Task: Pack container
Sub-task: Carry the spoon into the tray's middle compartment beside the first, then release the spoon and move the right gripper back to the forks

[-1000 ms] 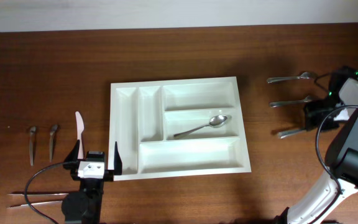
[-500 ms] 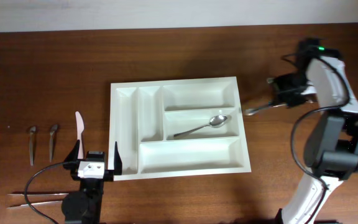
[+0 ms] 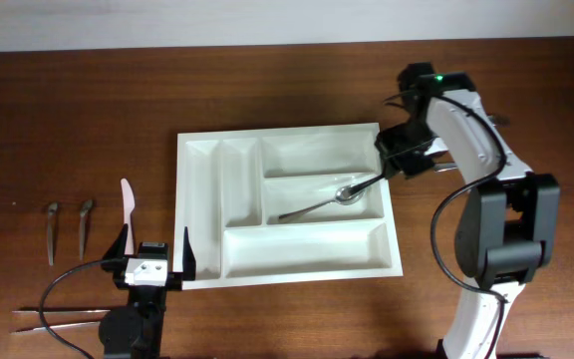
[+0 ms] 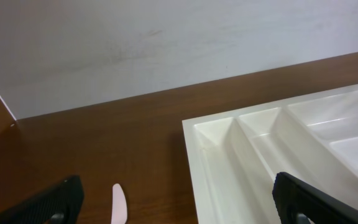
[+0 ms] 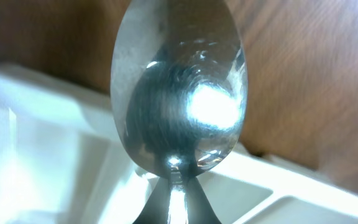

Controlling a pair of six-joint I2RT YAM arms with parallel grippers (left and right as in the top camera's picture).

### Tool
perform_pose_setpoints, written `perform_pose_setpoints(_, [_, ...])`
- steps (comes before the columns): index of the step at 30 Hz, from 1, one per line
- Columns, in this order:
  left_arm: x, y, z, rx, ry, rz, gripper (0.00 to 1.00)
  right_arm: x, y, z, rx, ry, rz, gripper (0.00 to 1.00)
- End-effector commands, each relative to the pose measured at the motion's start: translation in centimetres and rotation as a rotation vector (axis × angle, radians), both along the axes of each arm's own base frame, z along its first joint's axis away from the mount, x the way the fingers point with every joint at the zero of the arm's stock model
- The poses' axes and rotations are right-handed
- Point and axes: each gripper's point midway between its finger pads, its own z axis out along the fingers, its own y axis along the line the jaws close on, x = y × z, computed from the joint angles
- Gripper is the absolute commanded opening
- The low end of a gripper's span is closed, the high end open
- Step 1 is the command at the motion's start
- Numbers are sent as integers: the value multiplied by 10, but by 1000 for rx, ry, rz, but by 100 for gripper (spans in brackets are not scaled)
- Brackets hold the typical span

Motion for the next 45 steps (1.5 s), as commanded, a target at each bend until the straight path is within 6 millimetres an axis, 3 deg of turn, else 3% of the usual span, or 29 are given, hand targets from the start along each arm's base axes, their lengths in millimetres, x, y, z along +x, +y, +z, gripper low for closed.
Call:
perform_pose_setpoints(1, [0, -1, -1, -6, 0, -6, 99, -3, 30, 11, 14, -1, -42, 4])
perform_pose_setpoints(7, [0, -1, -1, -6, 0, -6, 99, -17, 72, 11, -5, 16, -40, 4])
perform_pose_setpoints(18, [0, -1, -1, -6, 0, -6, 99, -31, 116, 10, -37, 17, -110, 8])
perform_pose_setpoints(20, [0, -1, -1, -6, 0, -6, 99, -28, 119, 10, -39, -6, -103, 12])
perform_pose_setpoints(25, [0, -1, -1, -6, 0, -6, 99, -20, 117, 10, -29, -27, -115, 36])
perform_pose_setpoints(28, [0, -1, -1, -6, 0, -6, 99, -15, 112, 10, -26, -35, -130, 46])
perform_pose_setpoints(34, [0, -1, -1, -6, 0, -6, 99, 6, 83, 9, -52, -92, -132, 72])
perform_pose_setpoints(37, [0, -1, -1, -6, 0, -6, 99, 25, 56, 11, -41, -145, -86, 82])
perform_pose_setpoints(41, [0, -1, -1, -6, 0, -6, 99, 46, 10, 20, -39, -185, -126, 86])
perform_pose_setpoints(45, [0, -1, -1, -6, 0, -6, 99, 63, -54, 29, -56, -239, -167, 99])
